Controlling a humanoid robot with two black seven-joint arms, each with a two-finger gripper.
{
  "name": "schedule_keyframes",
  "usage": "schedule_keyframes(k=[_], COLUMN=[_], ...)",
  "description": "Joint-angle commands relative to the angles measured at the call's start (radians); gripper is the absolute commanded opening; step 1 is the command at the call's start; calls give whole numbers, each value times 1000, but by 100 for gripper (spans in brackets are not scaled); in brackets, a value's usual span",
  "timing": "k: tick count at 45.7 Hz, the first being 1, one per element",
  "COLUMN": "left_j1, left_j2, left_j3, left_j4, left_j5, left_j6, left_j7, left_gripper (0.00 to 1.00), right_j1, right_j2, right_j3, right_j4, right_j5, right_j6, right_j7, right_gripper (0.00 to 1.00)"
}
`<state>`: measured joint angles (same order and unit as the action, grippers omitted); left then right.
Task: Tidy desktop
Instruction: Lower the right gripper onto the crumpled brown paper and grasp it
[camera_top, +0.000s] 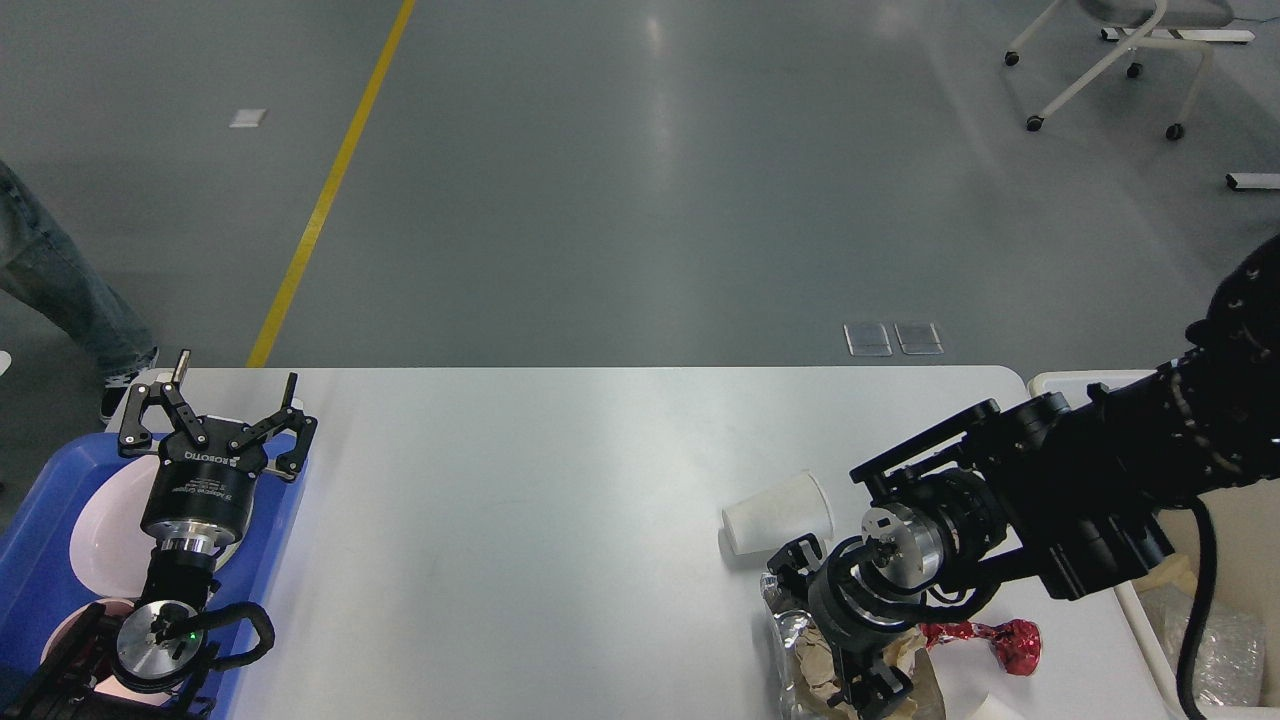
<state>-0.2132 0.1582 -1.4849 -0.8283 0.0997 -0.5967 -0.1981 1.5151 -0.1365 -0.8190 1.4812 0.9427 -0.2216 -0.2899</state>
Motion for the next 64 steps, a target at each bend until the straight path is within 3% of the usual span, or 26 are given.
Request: schedule_keyframes(k=[1, 12, 33, 44, 49, 52, 53, 64], left_j1=[0, 0, 0, 0, 0, 0, 0, 0], left_j2=[0, 0, 0, 0, 0, 0, 0, 0], left_j3=[0, 0, 0, 0, 0, 0, 0, 0], left_j4=[0, 0, 0, 0, 0, 0, 0, 0], left_j5=[0, 0, 0, 0, 0, 0, 0, 0], left_j6=[0, 0, 0, 0, 0, 0, 0, 0], left_j7=[0, 0, 0, 0, 0, 0, 0, 0], left_gripper=[97, 97, 97, 97, 97, 97, 96, 97], right_j1=[-67, -124, -185, -188, -188, -187, -187, -179], right_j2=[14, 26, 51, 60, 67, 67, 67, 63], right_j3=[1, 3, 1, 1, 1, 3, 1, 1], right_j4=[-70, -107, -219, -217, -217, -217, -217, -217], right_j5=[5, 11, 83, 91, 94, 96, 97, 125], right_j6=[-22, -81, -73, -68, -68, -67, -65, -62], right_j7=[-2, -2, -2, -5, -8, -8, -9, -17], right_gripper=[99, 99, 96, 56, 29, 4, 0, 0])
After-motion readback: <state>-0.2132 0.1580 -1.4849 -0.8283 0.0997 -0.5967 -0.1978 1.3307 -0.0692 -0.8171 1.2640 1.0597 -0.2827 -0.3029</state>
